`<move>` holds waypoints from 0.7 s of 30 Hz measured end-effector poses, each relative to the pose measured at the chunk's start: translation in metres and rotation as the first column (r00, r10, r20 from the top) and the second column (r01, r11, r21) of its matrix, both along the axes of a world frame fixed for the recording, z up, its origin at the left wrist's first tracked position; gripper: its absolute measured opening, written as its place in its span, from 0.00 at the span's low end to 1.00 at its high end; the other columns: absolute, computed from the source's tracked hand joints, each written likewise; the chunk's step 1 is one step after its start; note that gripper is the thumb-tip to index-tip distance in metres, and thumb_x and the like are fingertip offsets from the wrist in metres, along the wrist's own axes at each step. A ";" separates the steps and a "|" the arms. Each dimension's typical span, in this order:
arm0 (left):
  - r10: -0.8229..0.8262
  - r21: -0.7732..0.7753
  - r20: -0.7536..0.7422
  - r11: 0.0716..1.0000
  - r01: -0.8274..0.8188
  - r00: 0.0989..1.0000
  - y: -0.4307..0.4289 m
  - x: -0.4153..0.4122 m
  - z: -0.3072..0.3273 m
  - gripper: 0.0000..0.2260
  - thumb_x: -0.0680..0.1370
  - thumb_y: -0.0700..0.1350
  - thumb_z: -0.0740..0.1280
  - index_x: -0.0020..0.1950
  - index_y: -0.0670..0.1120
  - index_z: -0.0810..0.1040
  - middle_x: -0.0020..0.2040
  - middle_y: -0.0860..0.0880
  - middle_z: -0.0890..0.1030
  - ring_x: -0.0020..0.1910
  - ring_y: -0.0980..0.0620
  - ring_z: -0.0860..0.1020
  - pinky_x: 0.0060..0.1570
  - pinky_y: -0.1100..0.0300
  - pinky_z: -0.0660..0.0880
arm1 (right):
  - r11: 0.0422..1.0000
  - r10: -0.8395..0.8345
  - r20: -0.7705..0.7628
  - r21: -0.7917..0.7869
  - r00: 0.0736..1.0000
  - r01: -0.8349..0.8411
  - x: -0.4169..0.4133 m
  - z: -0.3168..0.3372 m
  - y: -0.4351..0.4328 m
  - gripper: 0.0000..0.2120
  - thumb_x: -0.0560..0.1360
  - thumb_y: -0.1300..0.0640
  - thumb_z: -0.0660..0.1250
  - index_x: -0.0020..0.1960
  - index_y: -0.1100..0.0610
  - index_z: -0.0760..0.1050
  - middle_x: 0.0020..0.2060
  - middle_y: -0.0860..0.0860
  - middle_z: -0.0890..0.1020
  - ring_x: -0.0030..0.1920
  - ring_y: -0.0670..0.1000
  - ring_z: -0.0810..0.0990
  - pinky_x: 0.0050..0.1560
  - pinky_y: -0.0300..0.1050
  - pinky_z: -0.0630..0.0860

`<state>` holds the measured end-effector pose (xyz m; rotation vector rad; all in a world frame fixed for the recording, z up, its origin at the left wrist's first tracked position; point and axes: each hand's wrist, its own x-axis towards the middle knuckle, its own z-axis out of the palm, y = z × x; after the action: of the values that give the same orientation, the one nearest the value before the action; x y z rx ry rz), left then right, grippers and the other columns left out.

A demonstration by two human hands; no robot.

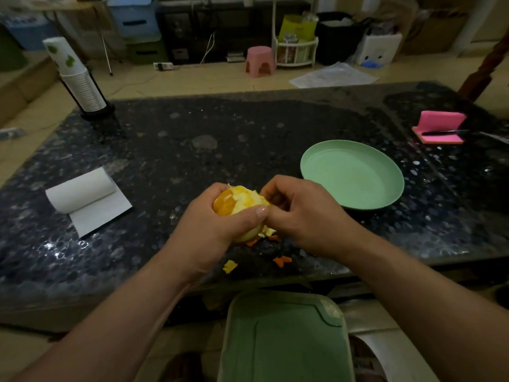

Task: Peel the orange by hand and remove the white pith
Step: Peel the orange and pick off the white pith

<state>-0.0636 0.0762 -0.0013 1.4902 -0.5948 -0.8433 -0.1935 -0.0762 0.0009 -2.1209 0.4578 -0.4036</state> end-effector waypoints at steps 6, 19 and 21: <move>0.059 0.006 -0.013 0.998 -0.059 0.998 -0.001 0.004 -0.003 0.27 0.66 0.50 0.85 0.60 0.43 0.81 0.51 0.41 0.86 0.48 0.43 0.86 0.46 0.51 0.85 | 0.992 -0.001 0.029 0.127 1.000 -0.002 0.001 -0.004 0.004 0.01 0.81 0.54 0.72 0.52 0.49 0.81 0.40 0.48 0.85 0.37 0.43 0.83 0.38 0.42 0.81; 0.076 0.094 -0.154 0.994 -0.062 0.985 -0.017 0.007 0.007 0.30 0.68 0.54 0.79 0.64 0.40 0.80 0.56 0.38 0.87 0.47 0.44 0.88 0.43 0.50 0.85 | 0.999 0.025 -0.120 -0.031 0.993 -0.028 0.012 -0.002 -0.005 0.09 0.78 0.51 0.71 0.58 0.47 0.81 0.43 0.45 0.87 0.42 0.42 0.85 0.44 0.48 0.84; 0.094 0.103 -0.123 0.991 -0.082 0.988 -0.021 0.007 0.007 0.25 0.72 0.52 0.79 0.64 0.39 0.81 0.55 0.37 0.87 0.44 0.44 0.87 0.45 0.46 0.86 | 0.999 -0.003 -0.101 -0.047 0.995 -0.001 0.016 -0.002 -0.006 0.07 0.77 0.53 0.72 0.55 0.48 0.81 0.41 0.46 0.86 0.39 0.43 0.84 0.40 0.45 0.81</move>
<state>-0.0565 0.0549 0.0053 1.5269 -0.3945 -0.9021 -0.1773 -0.0824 -0.0008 -2.1941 0.5117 -0.3118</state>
